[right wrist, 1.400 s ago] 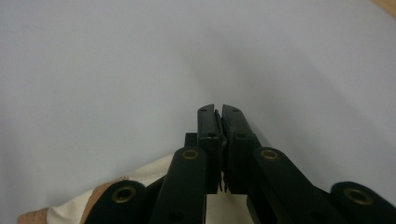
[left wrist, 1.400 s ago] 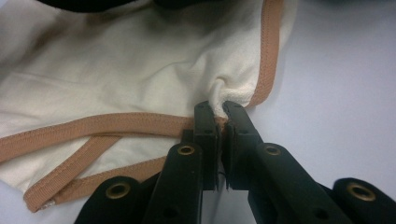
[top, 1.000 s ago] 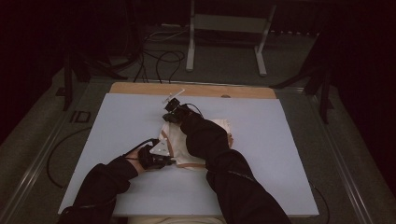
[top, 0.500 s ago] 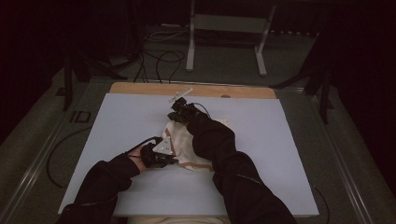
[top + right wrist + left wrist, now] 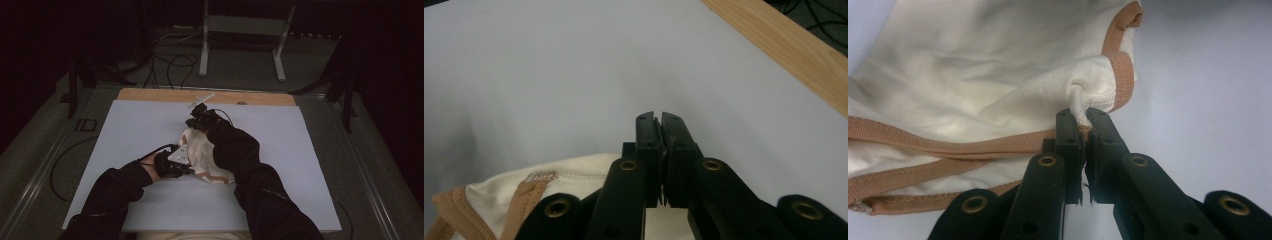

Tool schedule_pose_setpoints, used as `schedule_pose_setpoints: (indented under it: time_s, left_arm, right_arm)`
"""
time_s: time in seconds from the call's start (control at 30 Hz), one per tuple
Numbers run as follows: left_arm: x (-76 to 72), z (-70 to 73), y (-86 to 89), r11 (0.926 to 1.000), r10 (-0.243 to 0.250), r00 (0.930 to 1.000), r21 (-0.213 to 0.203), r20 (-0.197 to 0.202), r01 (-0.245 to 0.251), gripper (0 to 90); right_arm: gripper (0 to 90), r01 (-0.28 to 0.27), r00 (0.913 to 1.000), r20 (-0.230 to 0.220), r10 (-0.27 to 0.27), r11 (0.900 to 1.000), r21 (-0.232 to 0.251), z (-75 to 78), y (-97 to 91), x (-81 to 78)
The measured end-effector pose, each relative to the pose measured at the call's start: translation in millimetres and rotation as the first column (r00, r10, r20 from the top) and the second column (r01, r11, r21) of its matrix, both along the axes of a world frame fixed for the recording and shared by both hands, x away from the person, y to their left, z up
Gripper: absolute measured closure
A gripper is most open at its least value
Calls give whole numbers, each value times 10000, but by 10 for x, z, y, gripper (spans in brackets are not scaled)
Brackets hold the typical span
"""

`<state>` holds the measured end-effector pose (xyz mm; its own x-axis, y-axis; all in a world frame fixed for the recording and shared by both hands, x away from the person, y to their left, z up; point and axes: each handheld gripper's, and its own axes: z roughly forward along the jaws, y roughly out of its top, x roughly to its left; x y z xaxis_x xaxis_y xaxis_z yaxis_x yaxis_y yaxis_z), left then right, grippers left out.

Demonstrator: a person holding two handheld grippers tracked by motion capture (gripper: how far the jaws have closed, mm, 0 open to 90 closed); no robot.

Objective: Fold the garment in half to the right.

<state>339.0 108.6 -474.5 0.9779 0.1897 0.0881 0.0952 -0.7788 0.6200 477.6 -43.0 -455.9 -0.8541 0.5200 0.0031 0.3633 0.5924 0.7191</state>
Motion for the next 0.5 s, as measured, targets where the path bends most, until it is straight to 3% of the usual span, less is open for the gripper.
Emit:
schedule_pose_setpoints:
  time_s: [0.5]
  left_arm:
    - [46,138,-176,9992,-383,9992,115,121,381,860]
  right_arm:
    - [880,453,9989,137,-457,9986,268,115,-244,-32]
